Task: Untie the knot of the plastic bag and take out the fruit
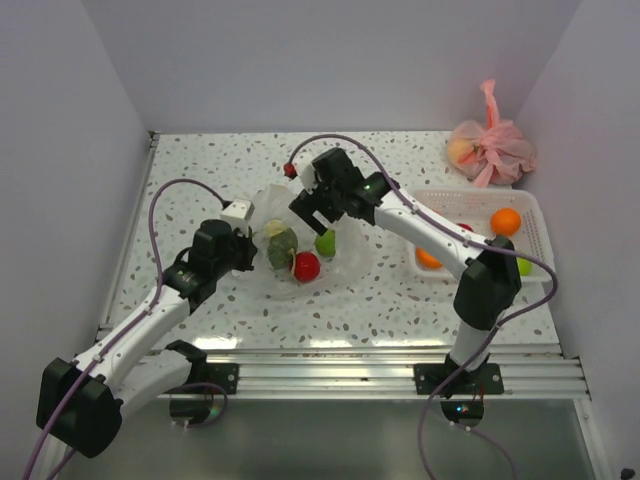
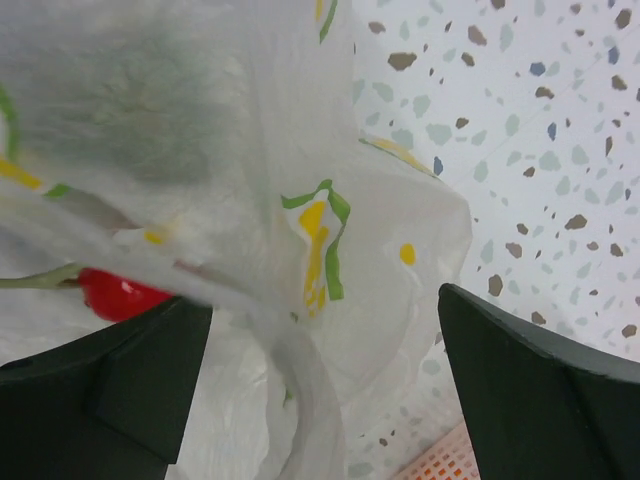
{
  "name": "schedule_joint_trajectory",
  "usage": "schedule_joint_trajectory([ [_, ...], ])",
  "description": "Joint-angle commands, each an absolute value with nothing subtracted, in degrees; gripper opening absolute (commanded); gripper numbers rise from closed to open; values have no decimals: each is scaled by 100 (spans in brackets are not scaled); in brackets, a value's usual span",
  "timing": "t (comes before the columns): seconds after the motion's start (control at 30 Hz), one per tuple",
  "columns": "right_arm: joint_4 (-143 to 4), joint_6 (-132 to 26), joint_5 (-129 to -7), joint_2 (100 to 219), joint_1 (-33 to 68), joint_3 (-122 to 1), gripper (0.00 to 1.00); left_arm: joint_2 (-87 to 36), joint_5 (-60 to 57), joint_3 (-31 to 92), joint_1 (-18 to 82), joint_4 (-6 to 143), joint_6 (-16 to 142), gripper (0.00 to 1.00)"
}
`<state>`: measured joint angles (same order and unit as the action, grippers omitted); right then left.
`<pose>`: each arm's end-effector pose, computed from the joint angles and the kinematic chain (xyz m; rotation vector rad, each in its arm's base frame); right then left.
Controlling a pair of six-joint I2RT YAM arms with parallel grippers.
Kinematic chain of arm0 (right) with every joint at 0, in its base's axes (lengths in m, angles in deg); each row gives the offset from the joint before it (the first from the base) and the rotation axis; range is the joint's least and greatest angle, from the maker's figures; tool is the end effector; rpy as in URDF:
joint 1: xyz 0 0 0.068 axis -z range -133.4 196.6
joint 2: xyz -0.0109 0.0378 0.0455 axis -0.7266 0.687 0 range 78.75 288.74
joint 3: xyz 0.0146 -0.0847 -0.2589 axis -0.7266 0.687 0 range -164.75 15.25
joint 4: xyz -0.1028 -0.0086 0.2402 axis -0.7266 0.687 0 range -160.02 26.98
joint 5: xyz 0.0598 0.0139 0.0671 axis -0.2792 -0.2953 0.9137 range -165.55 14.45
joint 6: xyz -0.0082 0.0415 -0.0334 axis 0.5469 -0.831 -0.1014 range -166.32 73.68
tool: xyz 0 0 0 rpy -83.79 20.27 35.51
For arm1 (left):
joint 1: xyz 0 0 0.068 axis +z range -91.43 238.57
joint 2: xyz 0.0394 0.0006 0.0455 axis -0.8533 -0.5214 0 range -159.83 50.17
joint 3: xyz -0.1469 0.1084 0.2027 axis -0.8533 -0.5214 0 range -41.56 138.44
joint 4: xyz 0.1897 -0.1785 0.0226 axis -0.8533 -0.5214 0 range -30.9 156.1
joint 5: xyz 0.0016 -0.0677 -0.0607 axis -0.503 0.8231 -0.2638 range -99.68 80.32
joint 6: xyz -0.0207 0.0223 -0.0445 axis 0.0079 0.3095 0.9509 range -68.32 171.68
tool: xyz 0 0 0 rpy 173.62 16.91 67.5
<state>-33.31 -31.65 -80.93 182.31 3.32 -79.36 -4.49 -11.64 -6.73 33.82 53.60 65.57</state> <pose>0.3005 0.2785 0.3129 -1.1068 2.0923 0.1304 0.1918 -0.0872 0.2435 0.1837 2.1481 -0.3580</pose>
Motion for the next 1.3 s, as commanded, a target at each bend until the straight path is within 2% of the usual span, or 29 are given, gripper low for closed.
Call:
schedule_joint_trajectory([
  [0.0, -3564, -3647, -8012, 17202, 222, -8135, 99, -362, -1170, -623, 3414, 5502, 6539, 0],
  [0.17, -3784, -3789, -7976, 16594, -76, -7959, 99, -362, -1153, -623, 3414, 5493, 6539, 0],
  [0.33, -3881, -3543, -7942, 16277, -841, -7810, 98, -336, -1179, -623, 3414, 5493, 6548, 0],
  [0.5, -4127, -3639, -7590, 16373, -1368, -7188, 88, -336, -1188, -614, 3414, 5493, 6548, 0],
  [0.8, -5216, -3754, -7379, 17111, -1492, -5956, 75, -336, -1179, -623, 3414, 5493, 6548, 0],
  [1.27, -5806, -3384, -7352, 18570, -1474, -6403, 55, -353, -1214, -623, 3414, 5467, 6539, 0],
])
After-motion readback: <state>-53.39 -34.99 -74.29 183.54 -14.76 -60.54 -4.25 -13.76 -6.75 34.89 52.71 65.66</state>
